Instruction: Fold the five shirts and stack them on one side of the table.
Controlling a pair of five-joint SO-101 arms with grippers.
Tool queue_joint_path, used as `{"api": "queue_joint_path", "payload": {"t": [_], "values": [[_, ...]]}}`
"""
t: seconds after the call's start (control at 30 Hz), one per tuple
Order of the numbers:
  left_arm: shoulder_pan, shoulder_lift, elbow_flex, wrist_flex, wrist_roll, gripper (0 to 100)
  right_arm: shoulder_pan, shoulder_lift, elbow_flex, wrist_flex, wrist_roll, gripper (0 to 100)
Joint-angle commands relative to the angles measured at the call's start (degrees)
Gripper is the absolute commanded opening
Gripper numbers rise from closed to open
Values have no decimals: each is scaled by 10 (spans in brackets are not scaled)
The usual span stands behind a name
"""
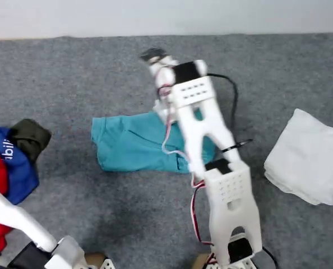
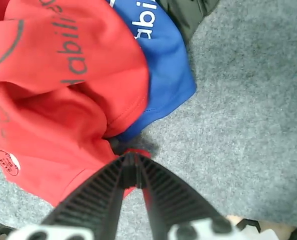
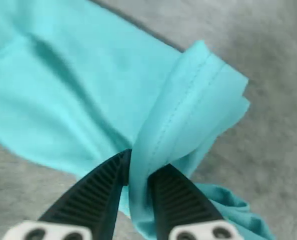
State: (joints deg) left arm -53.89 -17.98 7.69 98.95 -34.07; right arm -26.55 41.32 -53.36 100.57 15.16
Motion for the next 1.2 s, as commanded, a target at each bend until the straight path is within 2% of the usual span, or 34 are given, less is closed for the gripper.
{"api": "queue_joint_path", "payload": {"t": [0.0, 0.27, 0.53, 0.87, 0.93, 1.1, 1.17], "values": [[4, -6, -18, 5, 3, 8, -46, -43, -4, 0, 3, 10], [5, -6, -18, 5, 3, 8, -113, -26, -4, -82, 5, 10], [49, -6, -16, 6, 3, 8, -159, 5, -4, -131, 4, 10], [52, -6, -16, 9, 4, 7, -166, 53, -4, -176, 7, 17], [52, -6, -16, 9, 4, 7, -167, 64, -4, -177, 18, 55], [53, -6, -15, 8, 4, 7, -187, 67, -6, -149, 26, 240], [53, -6, -15, 7, 4, 7, -199, 69, -28, -129, 27, 270]]}}
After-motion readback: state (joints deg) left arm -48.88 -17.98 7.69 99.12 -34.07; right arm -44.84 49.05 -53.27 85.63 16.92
